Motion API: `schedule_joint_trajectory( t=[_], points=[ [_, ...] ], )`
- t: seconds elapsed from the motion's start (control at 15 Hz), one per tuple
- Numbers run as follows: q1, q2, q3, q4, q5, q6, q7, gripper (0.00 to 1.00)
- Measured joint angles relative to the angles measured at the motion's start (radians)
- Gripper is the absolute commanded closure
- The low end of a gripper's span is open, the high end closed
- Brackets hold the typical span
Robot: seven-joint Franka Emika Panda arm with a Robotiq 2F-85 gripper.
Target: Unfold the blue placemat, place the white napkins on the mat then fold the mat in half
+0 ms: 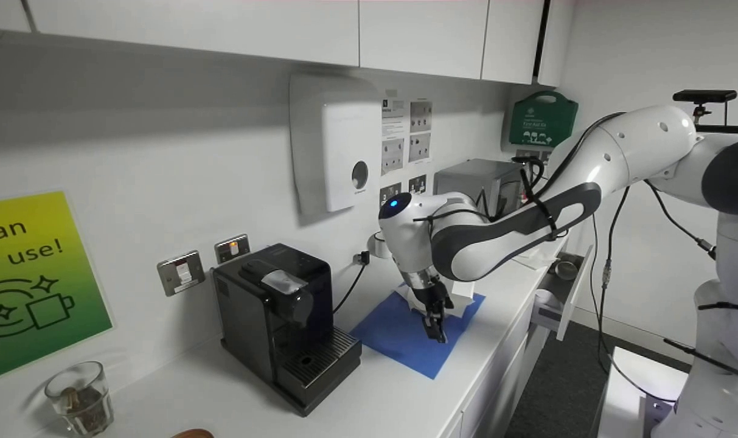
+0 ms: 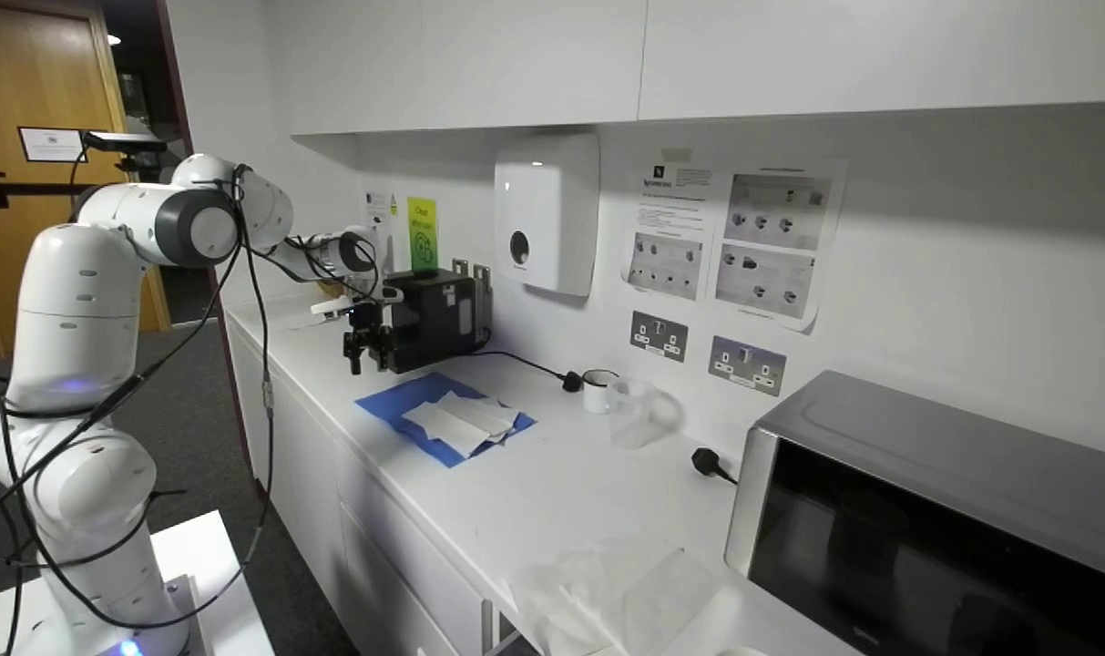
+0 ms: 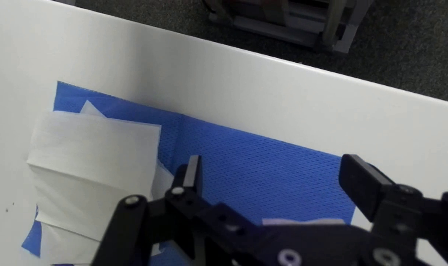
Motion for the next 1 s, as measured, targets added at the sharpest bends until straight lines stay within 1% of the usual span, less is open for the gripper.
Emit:
schedule_joint_trajectory(
  t=[0.2, 0.47, 0.67, 1.0],
  points=[
    [0.028, 0.047, 0.003, 0.060, -0.032, -0.035, -0.002, 0.00],
    [0.055, 0.102, 0.005, 0.124, -0.040, -0.048, -0.022, 0.00],
    [0.061, 0.122, 0.008, 0.145, -0.039, -0.065, -0.078, 0.00],
    [0.064, 0.134, 0.008, 0.155, -0.041, -0.097, -0.206, 0.00]
  ],
)
